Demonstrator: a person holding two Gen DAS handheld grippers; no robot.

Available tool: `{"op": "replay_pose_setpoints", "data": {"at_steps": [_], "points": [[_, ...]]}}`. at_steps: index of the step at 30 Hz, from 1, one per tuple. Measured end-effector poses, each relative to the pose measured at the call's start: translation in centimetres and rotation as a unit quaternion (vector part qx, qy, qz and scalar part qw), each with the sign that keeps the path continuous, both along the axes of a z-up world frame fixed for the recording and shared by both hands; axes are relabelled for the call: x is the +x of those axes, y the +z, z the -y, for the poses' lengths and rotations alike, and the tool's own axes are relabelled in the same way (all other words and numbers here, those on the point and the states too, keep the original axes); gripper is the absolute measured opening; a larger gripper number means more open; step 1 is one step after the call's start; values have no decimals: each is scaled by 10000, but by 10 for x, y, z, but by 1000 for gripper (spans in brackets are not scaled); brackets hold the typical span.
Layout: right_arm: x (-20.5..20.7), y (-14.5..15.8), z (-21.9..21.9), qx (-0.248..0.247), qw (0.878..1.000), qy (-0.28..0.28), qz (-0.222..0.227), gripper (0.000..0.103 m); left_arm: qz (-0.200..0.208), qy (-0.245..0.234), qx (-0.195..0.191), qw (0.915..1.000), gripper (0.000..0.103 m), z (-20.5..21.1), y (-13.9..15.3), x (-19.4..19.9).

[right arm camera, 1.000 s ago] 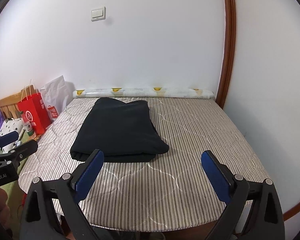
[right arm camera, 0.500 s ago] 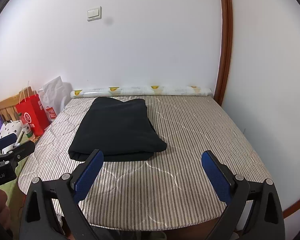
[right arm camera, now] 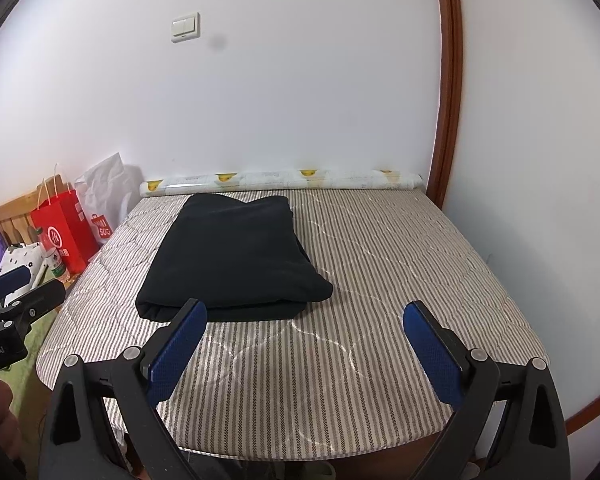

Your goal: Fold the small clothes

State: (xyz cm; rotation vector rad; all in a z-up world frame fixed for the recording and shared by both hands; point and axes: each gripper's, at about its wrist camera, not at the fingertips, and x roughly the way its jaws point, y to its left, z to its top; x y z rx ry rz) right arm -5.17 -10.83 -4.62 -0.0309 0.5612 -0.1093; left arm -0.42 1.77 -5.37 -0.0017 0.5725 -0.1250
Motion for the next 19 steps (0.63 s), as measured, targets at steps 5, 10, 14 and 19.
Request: {"op": "replay_pose_setpoints", "data": {"at_steps": [5, 10, 14, 19], "points": [[-1, -1, 2, 11, 10000, -55, -1, 98, 12, -10, -8, 10000, 89, 0, 1, -1], [-3, 0, 5, 16, 9999, -103, 20, 98, 14, 3, -11, 10000, 89, -1, 1, -1], [-4, 1, 9, 34, 9999, -116, 35, 98, 30, 18, -36, 10000, 89, -1, 3, 0], [-6, 0, 11, 53, 9999, -141, 71, 98, 28, 51, -17, 10000, 89, -1, 1, 4]]}}
